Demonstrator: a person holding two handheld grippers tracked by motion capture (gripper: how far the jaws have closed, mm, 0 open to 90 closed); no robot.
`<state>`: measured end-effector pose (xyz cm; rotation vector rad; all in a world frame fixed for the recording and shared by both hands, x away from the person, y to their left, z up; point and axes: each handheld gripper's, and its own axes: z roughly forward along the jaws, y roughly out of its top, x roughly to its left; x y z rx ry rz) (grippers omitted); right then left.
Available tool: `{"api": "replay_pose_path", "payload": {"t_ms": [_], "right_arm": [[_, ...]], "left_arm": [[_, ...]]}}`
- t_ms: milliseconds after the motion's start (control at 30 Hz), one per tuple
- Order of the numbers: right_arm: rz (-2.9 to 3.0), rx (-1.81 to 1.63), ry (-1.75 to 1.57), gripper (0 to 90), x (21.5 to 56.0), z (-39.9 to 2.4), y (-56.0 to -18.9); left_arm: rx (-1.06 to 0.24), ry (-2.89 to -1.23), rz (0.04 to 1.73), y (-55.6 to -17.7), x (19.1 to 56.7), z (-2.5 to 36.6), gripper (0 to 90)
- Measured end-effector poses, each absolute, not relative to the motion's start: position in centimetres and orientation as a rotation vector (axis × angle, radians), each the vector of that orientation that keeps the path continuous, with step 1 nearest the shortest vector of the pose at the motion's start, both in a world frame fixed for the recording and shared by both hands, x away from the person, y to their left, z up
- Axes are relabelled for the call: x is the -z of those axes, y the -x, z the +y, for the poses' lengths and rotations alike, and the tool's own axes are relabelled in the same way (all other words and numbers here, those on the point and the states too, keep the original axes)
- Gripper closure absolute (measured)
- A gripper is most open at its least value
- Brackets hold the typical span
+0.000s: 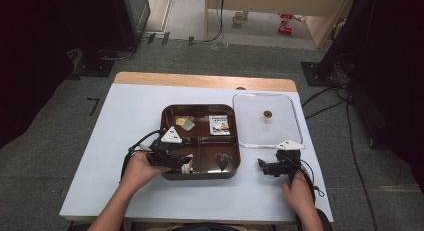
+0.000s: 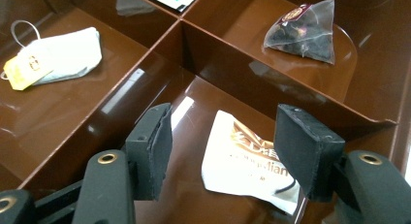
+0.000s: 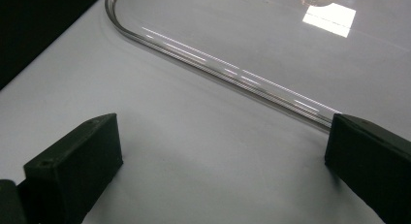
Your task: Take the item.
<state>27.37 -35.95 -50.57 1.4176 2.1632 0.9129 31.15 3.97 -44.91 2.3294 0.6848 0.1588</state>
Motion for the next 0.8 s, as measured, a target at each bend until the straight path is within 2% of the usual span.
{"api": "replay_pose_path", "payload": {"t_ms": [400, 633, 800], "right_arm": [[2.163, -0.913, -1.418, 0.0, 50.6, -35.9, -27.4], [2.163, -0.913, -1.418, 0.0, 50.6, -35.9, -27.4], [2.163, -0.913, -1.418, 0.0, 50.6, -35.9, -27.4]], "left_arm": [[-0.123, -2.416, 0.630, -31.1, 45.6, 3.1, 46.7], [-0.078, -2.458, 0.605, -31.1, 45.8, 2.8, 37.2], [-0.072, -2.471, 0.638, -31.2, 45.9, 2.7, 36.1]]}}
